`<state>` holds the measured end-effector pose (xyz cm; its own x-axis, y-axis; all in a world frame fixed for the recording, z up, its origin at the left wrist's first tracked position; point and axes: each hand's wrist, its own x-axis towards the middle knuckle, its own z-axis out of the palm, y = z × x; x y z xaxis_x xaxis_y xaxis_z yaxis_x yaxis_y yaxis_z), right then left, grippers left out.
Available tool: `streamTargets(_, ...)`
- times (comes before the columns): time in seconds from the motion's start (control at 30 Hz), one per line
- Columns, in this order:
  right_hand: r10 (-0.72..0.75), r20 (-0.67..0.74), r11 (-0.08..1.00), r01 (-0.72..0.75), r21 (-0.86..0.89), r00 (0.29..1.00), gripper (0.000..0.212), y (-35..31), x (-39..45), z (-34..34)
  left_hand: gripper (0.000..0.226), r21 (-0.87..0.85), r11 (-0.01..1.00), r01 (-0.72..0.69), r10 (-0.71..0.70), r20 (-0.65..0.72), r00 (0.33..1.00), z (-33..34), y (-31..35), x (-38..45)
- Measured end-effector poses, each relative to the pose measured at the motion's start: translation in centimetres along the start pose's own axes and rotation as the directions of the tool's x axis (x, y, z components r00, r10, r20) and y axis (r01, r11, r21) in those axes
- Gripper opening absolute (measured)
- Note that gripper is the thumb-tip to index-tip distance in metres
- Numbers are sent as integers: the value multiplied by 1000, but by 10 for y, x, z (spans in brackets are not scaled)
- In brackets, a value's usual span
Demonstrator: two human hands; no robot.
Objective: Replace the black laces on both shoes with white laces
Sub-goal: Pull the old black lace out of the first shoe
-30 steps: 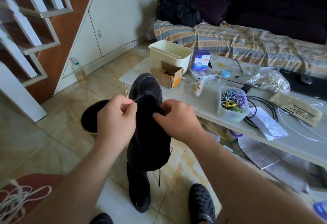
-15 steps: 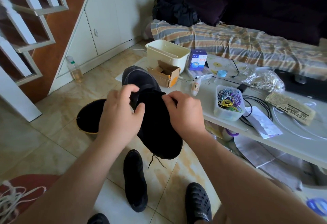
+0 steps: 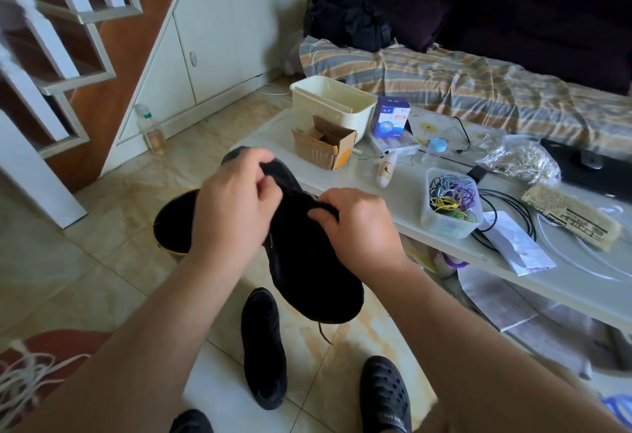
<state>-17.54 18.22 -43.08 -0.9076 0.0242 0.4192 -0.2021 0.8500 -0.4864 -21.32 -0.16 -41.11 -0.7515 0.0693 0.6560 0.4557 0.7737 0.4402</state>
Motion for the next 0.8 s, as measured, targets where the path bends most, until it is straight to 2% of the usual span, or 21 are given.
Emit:
streamTargets(0.07, 70, 11, 997, -70, 23, 998, 13, 3, 2, 1, 25, -3, 994, 107, -107, -60, 992, -8, -14, 5)
streamTargets(0.13, 134, -16, 986, -132, 106, 991, 12, 3, 3, 0, 24, -89, 977, 193, -201, -82, 976, -15, -24, 10)
streamTargets(0.23, 102, -51, 986, -94, 141, 994, 12, -3, 2, -1, 26, -143, 950, 277, -280, -1, 960, -21, -13, 10)
streamTargets(0.3, 71, -60, 987, -61, 146, 996, 13, -6, 0, -3, 27, -141, 959, 246, -230, 118, 966, -22, -1, 8)
streamTargets(0.33, 59, -68, 989, -49, 140, 996, 13, -7, -1, -3, 29, -123, 978, 169, -151, 143, 978, -21, 3, 6)
streamTargets(0.43, 44, -93, 991, -32, 132, 995, 13, -10, -1, -5, 31, 20, 994, -104, 100, 159, 982, -15, 4, 4)
streamTargets(0.5, 25, -99, 992, -13, 124, 995, 14, -12, -2, -5, 30, 40, 987, -153, 145, 166, 975, -10, -1, 4)
streamTargets(0.6, 14, -87, 993, -3, 120, 996, 15, -13, -4, -3, 23, -14, 992, -125, 125, 133, 983, -7, -6, 0)
streamTargets(0.67, 18, -78, 993, -9, 119, 997, 15, -12, -3, -2, 17, -73, 996, -53, 62, 114, 992, -7, -7, 0)
streamTargets(0.8, 38, -64, 993, -31, 114, 997, 15, -9, -3, 1, 11, -234, 971, 45, -9, 154, 988, -11, -6, 1)
